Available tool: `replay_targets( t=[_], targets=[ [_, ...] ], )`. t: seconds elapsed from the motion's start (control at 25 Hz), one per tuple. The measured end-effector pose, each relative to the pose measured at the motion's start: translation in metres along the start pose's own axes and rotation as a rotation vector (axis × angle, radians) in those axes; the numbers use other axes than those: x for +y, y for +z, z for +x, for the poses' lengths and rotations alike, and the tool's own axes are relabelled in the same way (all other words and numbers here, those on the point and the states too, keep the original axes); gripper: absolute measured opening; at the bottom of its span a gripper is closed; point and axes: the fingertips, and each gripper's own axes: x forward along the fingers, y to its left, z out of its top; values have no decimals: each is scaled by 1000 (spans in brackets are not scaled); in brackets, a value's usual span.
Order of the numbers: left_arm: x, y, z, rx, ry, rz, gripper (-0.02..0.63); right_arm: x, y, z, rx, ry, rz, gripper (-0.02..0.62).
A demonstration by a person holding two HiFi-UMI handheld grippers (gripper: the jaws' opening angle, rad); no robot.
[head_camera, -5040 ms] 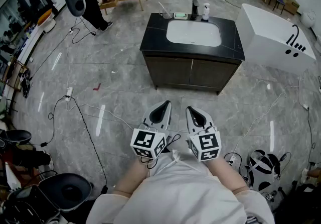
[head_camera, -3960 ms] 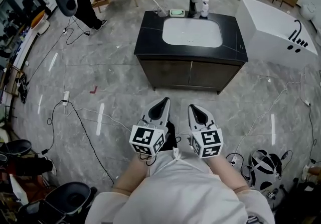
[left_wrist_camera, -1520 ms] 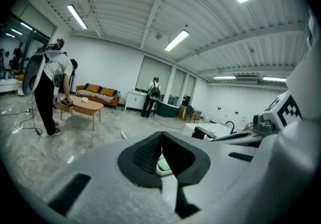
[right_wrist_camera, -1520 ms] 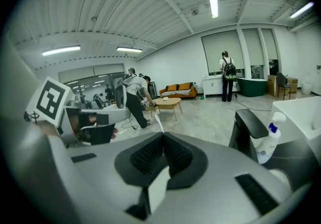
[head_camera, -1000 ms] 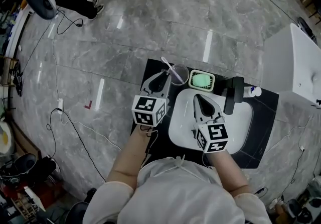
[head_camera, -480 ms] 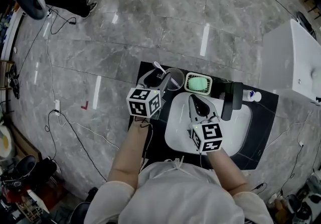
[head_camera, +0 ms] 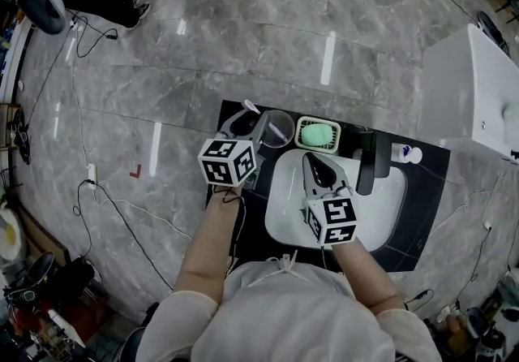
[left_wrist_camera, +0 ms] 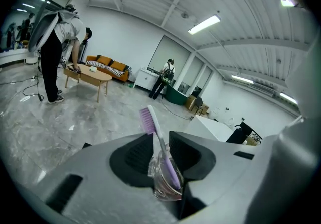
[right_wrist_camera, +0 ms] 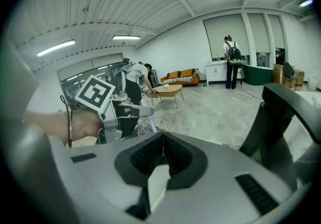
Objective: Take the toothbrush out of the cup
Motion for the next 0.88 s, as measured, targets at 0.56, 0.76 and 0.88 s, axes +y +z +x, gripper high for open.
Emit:
replay_targets(
  t=[0.56,0.76,0.88],
  targets=[
    [-21,10,-7,-44,-69,-25,35,-3,1,-16,-24,-38,20,26],
    [-40,25,-21,-80,-105,-4,34,-1,8,-28,-50,-54,9,26],
    [-53,42,-37,-115,-120,54,34,5,12,-35,-70,-63,8,26]
  ],
)
